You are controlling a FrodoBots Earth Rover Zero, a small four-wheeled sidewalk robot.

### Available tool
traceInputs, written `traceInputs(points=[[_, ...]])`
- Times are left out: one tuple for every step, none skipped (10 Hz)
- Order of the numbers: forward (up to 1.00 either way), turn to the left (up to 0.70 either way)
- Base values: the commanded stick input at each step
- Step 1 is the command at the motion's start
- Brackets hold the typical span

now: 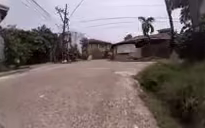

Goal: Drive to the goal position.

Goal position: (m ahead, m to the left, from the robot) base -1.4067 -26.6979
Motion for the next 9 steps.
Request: traceInputs(points=[[0.7, 0.0], [0.7, 0.0], [0.7, -0.03], [0.7, -0.21], [0.7, -0.27], [0.7, 0.0], [0.7, 0.0], [0.7, 0.0], [0.7, 0.0]])
